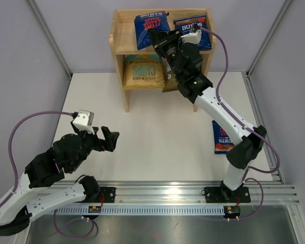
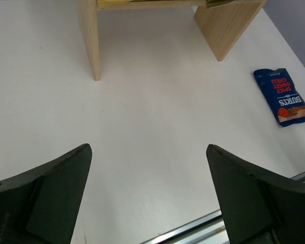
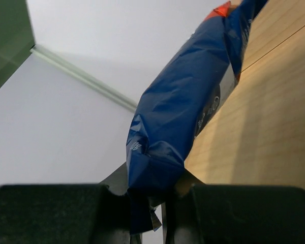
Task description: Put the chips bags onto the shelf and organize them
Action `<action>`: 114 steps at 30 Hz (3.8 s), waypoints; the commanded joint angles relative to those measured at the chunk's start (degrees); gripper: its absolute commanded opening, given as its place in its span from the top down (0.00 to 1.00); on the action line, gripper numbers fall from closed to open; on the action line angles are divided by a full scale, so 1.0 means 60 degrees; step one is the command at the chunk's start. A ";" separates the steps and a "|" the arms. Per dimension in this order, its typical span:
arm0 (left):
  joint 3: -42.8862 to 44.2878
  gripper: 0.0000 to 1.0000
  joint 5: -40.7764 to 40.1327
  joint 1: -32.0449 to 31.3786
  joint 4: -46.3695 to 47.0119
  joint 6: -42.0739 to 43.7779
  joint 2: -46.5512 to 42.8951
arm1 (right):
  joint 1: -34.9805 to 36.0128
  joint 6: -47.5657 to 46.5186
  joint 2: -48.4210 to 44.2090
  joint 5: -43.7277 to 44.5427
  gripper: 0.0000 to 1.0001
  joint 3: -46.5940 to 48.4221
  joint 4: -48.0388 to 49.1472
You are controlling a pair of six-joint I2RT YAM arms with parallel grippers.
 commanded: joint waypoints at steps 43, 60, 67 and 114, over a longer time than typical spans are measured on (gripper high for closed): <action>-0.1750 0.01 -0.2165 0.0021 0.0194 0.0347 -0.3016 | -0.0308 0.5207 0.1851 0.2920 0.42 0.4894 -0.8312; -0.1779 0.01 -0.2224 0.0021 0.0209 0.0390 -0.3016 | -0.0220 0.5487 0.0562 0.2246 0.32 0.3049 -0.7683; -0.1764 0.01 -0.2224 0.0036 0.0179 0.0317 -0.2943 | -0.0220 0.5281 0.0005 0.1939 0.18 0.2288 -0.7493; -0.2160 0.01 0.2727 0.4401 0.1527 0.1474 -0.0731 | -0.6197 -0.5676 -0.2385 -0.0332 0.09 -0.8730 -0.6716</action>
